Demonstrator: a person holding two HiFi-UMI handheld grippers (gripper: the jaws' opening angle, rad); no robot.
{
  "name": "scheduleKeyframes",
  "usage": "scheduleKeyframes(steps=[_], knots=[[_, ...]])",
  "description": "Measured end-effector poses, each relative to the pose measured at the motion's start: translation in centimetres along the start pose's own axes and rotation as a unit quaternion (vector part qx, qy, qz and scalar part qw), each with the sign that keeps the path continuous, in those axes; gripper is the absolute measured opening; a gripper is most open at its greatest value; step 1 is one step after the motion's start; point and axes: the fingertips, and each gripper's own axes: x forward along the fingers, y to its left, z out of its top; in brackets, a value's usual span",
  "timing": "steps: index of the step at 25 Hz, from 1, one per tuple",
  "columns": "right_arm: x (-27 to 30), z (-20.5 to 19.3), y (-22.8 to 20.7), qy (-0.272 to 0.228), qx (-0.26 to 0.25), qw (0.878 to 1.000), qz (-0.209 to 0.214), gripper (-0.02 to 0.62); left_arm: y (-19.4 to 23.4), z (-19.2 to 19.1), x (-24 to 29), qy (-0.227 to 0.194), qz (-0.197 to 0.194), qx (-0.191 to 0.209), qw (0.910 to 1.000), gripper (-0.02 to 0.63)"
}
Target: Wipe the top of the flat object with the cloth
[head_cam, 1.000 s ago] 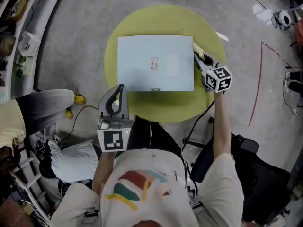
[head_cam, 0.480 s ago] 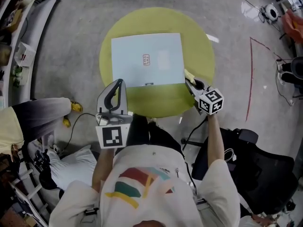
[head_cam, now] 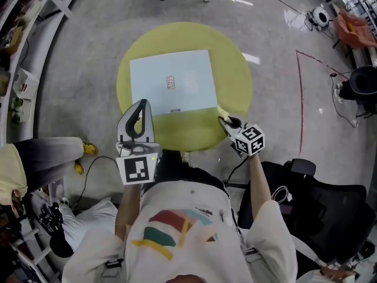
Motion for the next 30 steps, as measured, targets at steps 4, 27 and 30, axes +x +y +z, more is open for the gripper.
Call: scheduleKeyframes(steps=[4, 27, 30], knots=[[-0.2, 1.3, -2.1, -0.010, 0.024, 0.998, -0.050, 0.028, 1.1, 1.6, 0.3, -0.012, 0.018, -0.018, 0.9996, 0.015], [-10.1, 31.2, 17.1, -0.276, -0.266, 0.897, -0.220, 0.028, -1.3, 13.9, 0.3, -0.101, 0.026, -0.028, 0.9942, 0.015], [-10.1, 30.6, 17.9, -0.275, -0.274, 0.895, -0.221, 0.028, -1.9, 13.9, 0.0, -0.088, 0.019, -0.012, 0.9958, 0.015]])
